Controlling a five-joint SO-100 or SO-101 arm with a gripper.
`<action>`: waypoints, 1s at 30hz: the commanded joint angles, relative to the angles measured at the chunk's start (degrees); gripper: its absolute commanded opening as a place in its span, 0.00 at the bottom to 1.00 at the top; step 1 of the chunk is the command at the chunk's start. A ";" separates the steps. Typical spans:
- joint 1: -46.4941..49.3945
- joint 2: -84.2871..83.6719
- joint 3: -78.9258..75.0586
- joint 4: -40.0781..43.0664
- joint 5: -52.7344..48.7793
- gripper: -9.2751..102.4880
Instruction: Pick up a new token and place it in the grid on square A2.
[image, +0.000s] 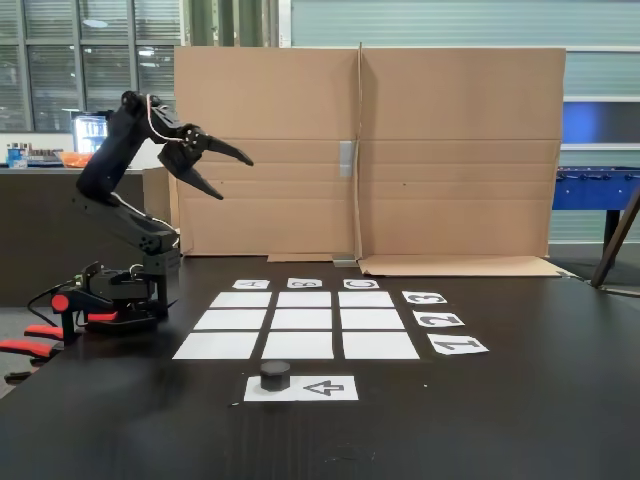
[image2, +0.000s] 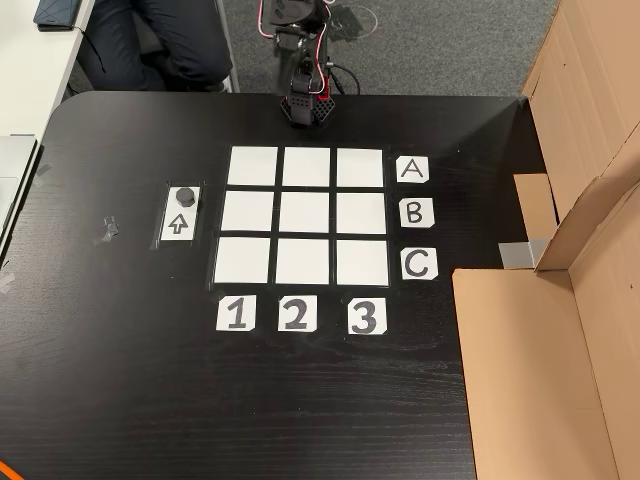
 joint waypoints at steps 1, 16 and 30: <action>4.66 -4.75 -5.36 -0.35 -0.62 0.39; 14.59 -29.62 -16.79 -0.44 -5.36 0.39; 18.11 -52.82 -26.63 -0.97 -13.10 0.39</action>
